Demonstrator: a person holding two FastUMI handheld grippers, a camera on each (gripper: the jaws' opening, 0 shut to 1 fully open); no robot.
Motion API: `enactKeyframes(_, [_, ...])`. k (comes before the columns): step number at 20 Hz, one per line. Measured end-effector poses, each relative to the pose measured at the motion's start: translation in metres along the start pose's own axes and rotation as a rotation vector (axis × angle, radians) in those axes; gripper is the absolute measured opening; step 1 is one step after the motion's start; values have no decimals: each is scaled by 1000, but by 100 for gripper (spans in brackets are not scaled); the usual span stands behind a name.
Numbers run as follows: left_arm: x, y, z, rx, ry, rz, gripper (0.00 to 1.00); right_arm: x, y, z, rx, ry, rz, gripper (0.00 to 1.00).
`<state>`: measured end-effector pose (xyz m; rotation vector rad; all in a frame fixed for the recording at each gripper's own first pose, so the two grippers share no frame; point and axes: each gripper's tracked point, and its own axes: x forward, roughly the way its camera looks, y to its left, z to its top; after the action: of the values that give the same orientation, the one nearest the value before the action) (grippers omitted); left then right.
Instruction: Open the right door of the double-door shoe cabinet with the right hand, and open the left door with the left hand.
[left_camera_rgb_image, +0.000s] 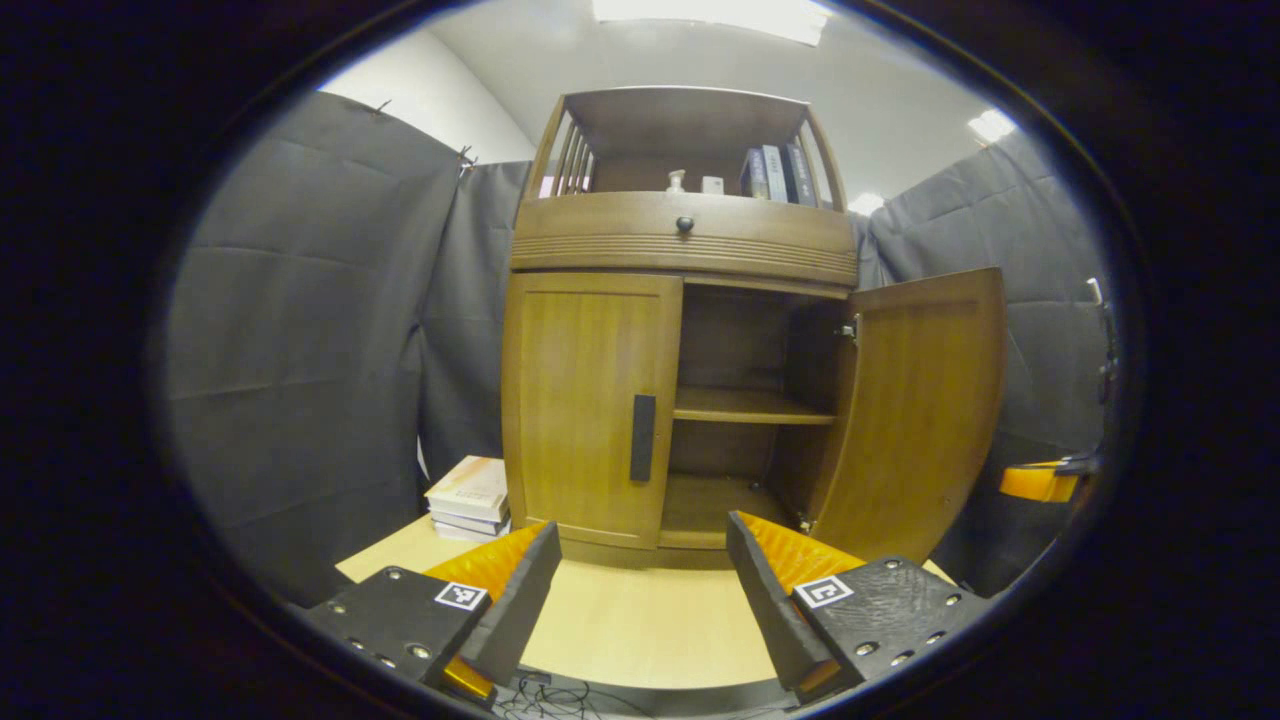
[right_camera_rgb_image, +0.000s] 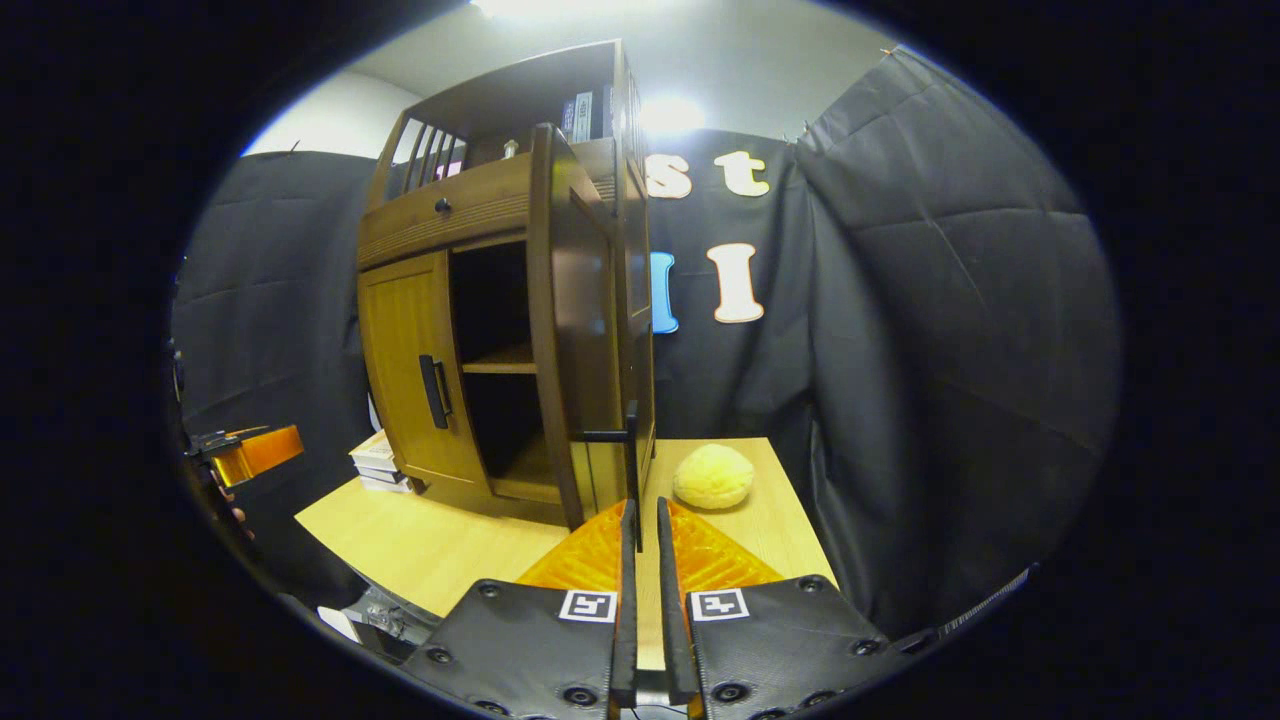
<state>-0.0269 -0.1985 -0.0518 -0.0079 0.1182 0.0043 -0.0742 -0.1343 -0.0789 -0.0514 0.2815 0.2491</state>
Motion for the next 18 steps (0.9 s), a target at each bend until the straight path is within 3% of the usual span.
enactKeyframes(1, [7,11,2,-3,-3,-8,96,-9,13,3,8,-7,-5,3])
enactKeyframes(2, [13,22,4,-6,-5,-19,96,-14,30,4,12,-10,-5,13])
enactKeyframes(3, [19,31,5,-6,-6,-29,96,-15,47,4,10,-10,-5,13])
enactKeyframes(4, [23,41,7,-5,-11,-42,96,-11,65,8,11,-16,-6,3])
enactKeyframes(5, [28,50,10,-6,-21,-60,96,-6,83,15,13,-32,-4,13])
enactKeyframes(6, [31,58,10,-8,-26,-80,96,-1,97,26,23,-71,-8,4])
enactKeyframes(12, [47,90,10,-1,-24,-163,95,27,156,55,11,-161,-24,0])
enactKeyframes(13, [51,91,11,0,-30,-170,95,32,161,59,19,-168,-23,4])
enactKeyframes(18, [86,80,21,-9,-41,-205,95,48,177,62,37,-180,-7,99])
